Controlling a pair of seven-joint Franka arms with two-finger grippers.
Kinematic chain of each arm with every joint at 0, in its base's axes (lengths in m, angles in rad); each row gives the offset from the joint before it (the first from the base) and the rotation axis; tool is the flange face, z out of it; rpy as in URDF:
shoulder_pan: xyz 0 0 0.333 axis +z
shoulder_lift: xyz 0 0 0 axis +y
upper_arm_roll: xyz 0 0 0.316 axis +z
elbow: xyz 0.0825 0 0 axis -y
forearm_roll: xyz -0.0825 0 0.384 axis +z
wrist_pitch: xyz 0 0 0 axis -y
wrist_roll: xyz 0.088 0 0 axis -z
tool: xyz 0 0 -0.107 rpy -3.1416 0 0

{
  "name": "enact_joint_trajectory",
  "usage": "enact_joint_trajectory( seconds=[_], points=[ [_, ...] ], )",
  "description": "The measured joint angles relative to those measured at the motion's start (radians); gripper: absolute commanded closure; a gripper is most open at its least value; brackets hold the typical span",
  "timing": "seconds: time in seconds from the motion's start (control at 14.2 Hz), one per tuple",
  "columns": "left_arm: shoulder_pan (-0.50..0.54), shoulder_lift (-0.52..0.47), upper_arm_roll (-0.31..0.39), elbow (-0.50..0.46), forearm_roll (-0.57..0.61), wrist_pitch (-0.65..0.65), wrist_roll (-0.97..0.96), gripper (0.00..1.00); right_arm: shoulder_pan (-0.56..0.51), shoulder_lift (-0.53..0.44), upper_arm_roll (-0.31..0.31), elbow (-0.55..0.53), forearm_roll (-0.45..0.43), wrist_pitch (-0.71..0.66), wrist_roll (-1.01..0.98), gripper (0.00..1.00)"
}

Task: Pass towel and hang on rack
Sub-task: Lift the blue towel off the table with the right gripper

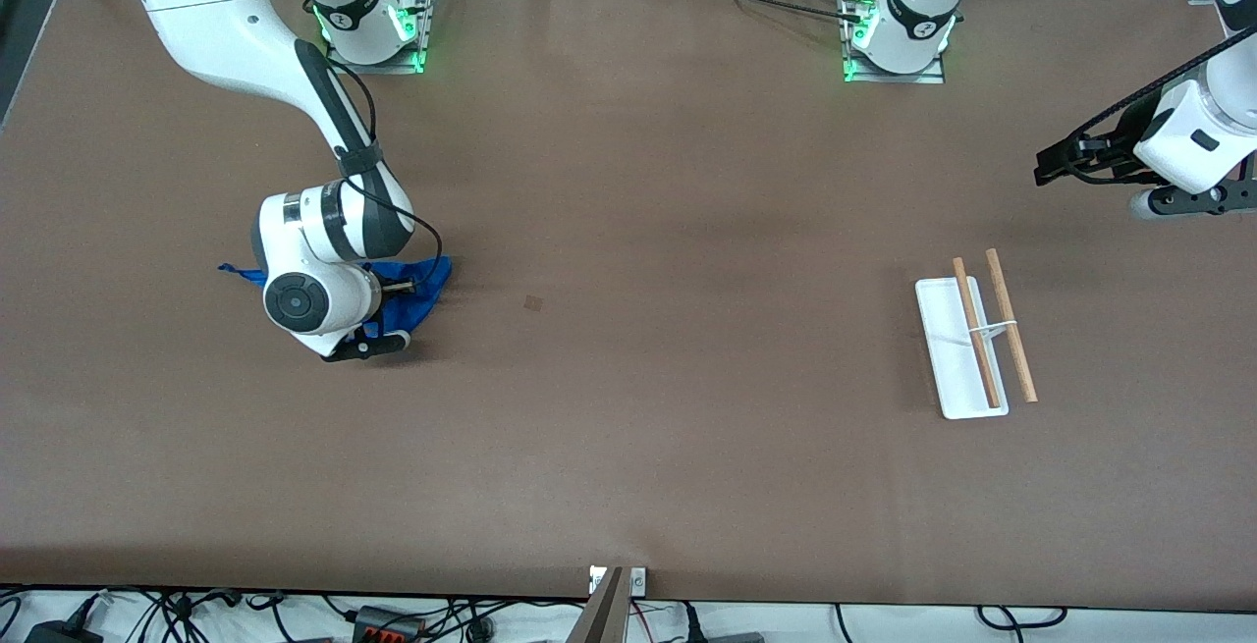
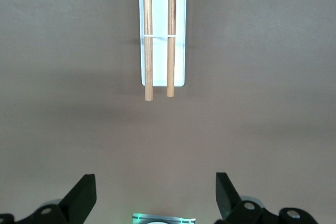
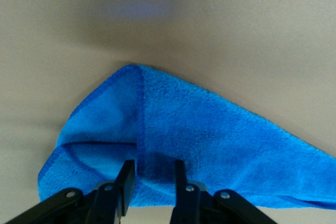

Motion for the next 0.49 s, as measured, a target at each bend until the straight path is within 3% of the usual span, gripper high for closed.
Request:
enact_joint_trajectory(
  seconds=[0.21, 0.49],
  points=[
    [0.001, 0.0, 0.0, 0.0, 0.0, 0.0, 0.008, 0.0, 0.002, 0.0, 0.0, 0.0, 0.0, 0.0, 0.0, 0.95],
    [0.001, 0.0, 0.0, 0.0, 0.0, 0.0, 0.009, 0.0, 0.002, 0.0, 0.0, 0.0, 0.0, 0.0, -0.001, 1.0]
  ],
)
